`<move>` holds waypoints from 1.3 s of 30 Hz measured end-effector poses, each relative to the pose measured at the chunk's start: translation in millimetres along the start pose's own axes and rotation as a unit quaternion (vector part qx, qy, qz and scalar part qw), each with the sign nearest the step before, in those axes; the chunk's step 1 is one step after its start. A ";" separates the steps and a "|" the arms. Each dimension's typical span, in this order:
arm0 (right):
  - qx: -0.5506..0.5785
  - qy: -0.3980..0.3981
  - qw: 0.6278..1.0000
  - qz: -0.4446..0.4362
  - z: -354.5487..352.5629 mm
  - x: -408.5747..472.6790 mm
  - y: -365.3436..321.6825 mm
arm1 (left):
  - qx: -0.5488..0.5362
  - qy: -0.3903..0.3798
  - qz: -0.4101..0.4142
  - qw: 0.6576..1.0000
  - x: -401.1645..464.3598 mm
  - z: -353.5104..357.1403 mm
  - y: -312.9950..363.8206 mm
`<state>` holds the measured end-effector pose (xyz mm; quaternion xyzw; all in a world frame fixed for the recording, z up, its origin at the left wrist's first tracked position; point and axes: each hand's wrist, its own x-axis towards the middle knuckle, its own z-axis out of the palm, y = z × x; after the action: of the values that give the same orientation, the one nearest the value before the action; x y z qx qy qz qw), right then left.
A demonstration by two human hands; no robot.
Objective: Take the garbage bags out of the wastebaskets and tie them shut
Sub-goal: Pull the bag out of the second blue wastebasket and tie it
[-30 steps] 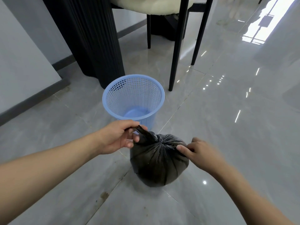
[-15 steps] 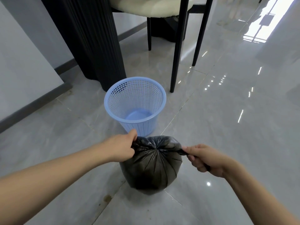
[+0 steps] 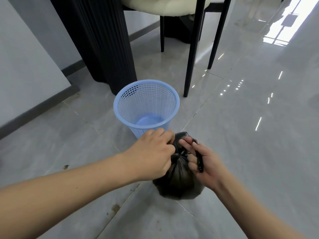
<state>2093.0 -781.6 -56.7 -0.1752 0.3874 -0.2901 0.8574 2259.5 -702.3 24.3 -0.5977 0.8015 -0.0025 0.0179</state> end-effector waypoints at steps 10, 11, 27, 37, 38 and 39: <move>-0.177 0.052 0.979 -0.084 -3.7 -6.8 8.1 | -0.131 0.050 0.041 0.989 5.7 3.4 -22.5; -0.179 0.045 0.978 -0.092 -0.8 -7.4 9.4 | -0.145 0.050 0.041 0.987 8.3 4.4 -24.1; -0.623 0.037 0.770 -0.131 10.7 -1.7 8.1 | -0.017 0.120 -0.022 0.992 5.6 24.8 -63.7; -0.855 0.012 0.449 -0.258 17.8 -15.0 7.1 | -0.070 0.112 -0.021 0.991 7.1 33.1 -59.3; -0.864 0.006 0.415 -0.284 17.2 -16.7 4.3 | -0.096 0.104 -0.024 0.990 7.6 34.3 -58.8; -0.869 0.003 0.389 -0.307 16.3 -17.5 1.7 | -0.125 0.097 -0.029 0.987 8.3 35.5 -58.7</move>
<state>2096.8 -768.0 -37.4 -0.9310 0.3512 -0.0404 0.0906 2314.5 -726.4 -10.0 -0.6156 0.7756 0.0390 -0.1344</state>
